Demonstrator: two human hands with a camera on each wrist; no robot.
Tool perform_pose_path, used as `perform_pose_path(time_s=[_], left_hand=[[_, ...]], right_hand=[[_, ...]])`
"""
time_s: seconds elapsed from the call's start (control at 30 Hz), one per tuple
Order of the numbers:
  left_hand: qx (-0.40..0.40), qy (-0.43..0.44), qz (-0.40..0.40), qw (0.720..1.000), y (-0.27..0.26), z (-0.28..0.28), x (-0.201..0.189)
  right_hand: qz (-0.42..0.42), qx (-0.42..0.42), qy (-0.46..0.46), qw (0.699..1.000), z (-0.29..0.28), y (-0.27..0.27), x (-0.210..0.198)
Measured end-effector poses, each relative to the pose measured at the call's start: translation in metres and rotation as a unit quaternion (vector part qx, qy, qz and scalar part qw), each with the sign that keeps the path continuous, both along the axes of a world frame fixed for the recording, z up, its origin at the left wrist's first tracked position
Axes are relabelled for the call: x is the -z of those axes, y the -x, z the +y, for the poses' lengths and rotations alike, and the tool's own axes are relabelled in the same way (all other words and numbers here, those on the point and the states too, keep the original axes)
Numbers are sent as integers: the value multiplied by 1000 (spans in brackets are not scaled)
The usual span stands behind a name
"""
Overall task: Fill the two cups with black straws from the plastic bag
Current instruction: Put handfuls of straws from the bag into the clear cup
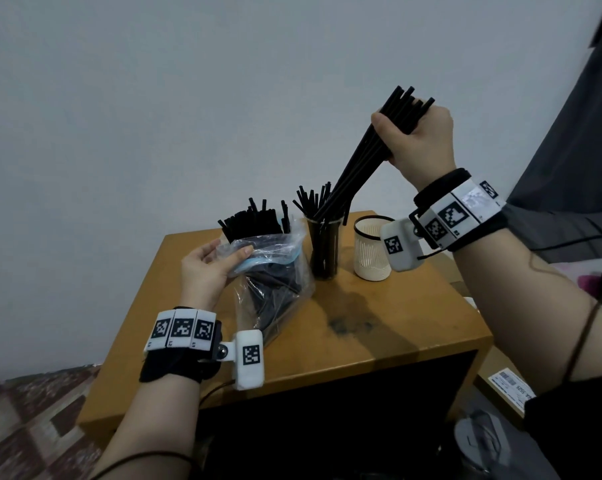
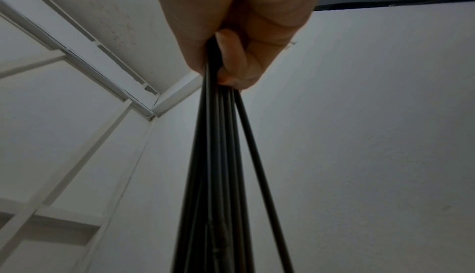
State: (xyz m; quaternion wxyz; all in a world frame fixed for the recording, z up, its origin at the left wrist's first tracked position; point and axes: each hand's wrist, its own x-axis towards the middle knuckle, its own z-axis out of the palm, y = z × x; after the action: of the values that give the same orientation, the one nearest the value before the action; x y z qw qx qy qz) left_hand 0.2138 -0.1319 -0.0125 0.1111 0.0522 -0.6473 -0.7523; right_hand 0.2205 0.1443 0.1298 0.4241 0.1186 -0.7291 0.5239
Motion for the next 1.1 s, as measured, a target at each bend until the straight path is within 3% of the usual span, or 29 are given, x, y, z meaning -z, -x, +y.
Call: perform_pose_path(time_s=[0.33, 0.83, 1.1], left_hand=[[1, 14, 7, 1000, 3, -4, 6], [23, 27, 30, 999, 11, -5, 7], [26, 20, 38, 999, 14, -3, 10]], right_hand=[[-32, 54, -70, 996, -10, 51, 2], [-65, 65, -130, 987, -18, 107, 27], [-138, 68, -241, 958, -17, 115, 36]])
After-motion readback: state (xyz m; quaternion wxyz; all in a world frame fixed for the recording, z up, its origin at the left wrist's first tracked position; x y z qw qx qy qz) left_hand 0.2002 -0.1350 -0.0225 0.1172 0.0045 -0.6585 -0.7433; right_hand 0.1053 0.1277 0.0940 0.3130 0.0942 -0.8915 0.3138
